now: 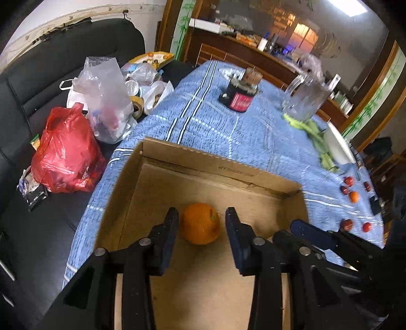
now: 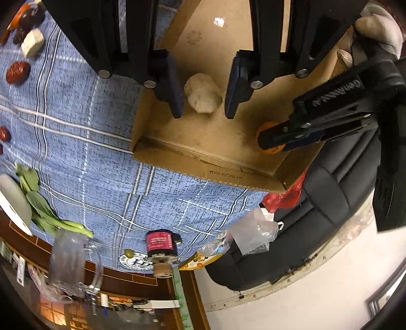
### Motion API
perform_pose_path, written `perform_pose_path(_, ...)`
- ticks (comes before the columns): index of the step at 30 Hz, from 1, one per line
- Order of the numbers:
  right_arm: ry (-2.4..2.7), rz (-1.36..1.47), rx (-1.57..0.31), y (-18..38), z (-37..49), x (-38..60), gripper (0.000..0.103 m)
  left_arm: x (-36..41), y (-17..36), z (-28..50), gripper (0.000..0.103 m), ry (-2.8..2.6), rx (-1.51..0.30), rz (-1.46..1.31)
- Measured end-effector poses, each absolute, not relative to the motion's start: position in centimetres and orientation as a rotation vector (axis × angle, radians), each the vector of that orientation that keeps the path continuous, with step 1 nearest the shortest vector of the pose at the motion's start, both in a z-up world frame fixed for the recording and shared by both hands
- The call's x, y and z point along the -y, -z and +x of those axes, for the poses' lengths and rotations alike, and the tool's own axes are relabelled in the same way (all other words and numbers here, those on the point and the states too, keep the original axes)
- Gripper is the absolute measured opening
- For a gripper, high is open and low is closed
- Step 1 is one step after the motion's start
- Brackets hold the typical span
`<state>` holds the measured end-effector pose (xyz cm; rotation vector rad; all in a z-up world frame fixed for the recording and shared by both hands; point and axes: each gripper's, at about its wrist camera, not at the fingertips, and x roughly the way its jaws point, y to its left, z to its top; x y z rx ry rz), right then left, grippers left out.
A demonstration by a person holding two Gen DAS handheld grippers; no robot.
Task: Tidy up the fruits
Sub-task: 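Carry the orange and cube into the box and open both tools, then move both open tools back over the fruit row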
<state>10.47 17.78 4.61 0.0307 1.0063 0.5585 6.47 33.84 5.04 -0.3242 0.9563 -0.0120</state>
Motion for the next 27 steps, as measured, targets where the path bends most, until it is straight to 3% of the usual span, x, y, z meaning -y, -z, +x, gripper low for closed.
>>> perform_pose_path(3,-0.551,0.078,-0.938,-6.9,8.2,-15.3,0.04,-33.3,-7.4,3.9,0.044,0.025,-0.885,-0.326)
perform_pose_path(7,-0.495,0.118,-0.847,-9.6,4.1,-10.7,0.061,-30.5,-11.4,-0.5,0.058,0.094,-0.766,-0.323)
perform_pose_path(10,-0.413,0.138,-0.796,-10.7,0.9,-6.5,0.062,-27.2,-13.6,-3.3,0.067,0.174,-0.694,-0.328)
perform_pose_path(20,-0.213,0.293,-0.773,-10.4,-6.3,6.0,0.061,-14.7,-14.3,-7.8,0.069,0.369,-0.687,-0.263)
perform_pose_path(27,-0.154,0.379,-0.762,-9.2,-8.5,11.2,0.062,-12.1,-13.0,-9.1,0.069,0.367,-0.745,-0.211)
